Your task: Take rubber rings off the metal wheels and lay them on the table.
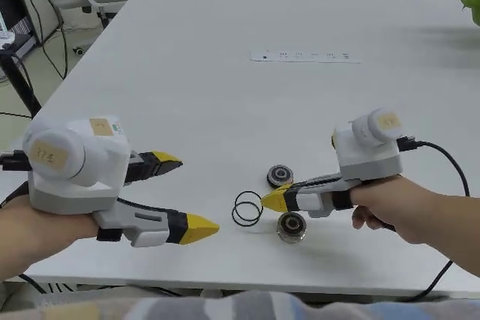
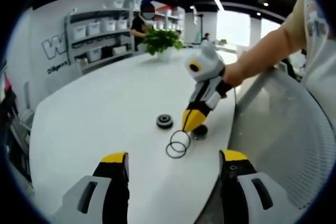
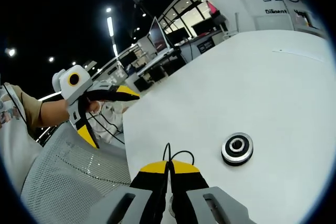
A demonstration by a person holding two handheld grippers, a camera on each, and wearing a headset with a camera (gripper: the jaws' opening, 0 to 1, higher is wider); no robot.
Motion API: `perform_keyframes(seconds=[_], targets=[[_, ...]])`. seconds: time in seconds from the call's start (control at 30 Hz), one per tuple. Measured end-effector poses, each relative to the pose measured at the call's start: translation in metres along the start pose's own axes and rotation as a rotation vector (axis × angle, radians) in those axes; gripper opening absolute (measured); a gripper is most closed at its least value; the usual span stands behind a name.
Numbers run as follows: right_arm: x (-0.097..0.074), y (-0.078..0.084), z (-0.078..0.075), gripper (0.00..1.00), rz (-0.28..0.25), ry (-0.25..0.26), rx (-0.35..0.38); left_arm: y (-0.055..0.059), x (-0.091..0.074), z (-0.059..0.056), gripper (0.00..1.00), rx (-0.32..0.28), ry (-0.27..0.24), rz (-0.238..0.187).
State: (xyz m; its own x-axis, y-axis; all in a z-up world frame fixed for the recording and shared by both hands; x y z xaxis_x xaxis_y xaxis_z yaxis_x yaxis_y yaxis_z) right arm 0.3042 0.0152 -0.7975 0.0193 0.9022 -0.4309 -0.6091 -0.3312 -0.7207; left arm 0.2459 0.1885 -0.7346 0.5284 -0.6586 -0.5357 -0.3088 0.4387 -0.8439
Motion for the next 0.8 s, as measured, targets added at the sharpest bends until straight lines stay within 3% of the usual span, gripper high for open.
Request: perform_keyframes(seconds=[0.27,0.8], targets=[[0.0085,0.0054,-0.0005,0.00,0.015,0.011,0.016,0.0017,-0.0033,0.0016,0.73,-0.015,-0.014,-0.003],[0.0095,0.0110,-0.0092,0.00,0.025,0.078,0.019,0.0071,0.0003,-0.0001,0.73,-0.021,-0.003,0.020]])
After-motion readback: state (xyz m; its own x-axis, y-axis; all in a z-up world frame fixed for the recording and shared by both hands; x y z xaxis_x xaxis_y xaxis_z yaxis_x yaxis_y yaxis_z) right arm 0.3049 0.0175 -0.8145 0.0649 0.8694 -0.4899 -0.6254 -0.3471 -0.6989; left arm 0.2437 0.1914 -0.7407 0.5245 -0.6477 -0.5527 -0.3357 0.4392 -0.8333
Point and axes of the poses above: the centre of the closed fingertips' face, and the gripper's own axes: x roughly forward along the fingers, z roughly to its left, y roughly out of its underside, the point moved 7 cm from there along -x, roughly backward along the fingers, and after that the axes turned 3 degrees about -y, right-handed, at the moved point
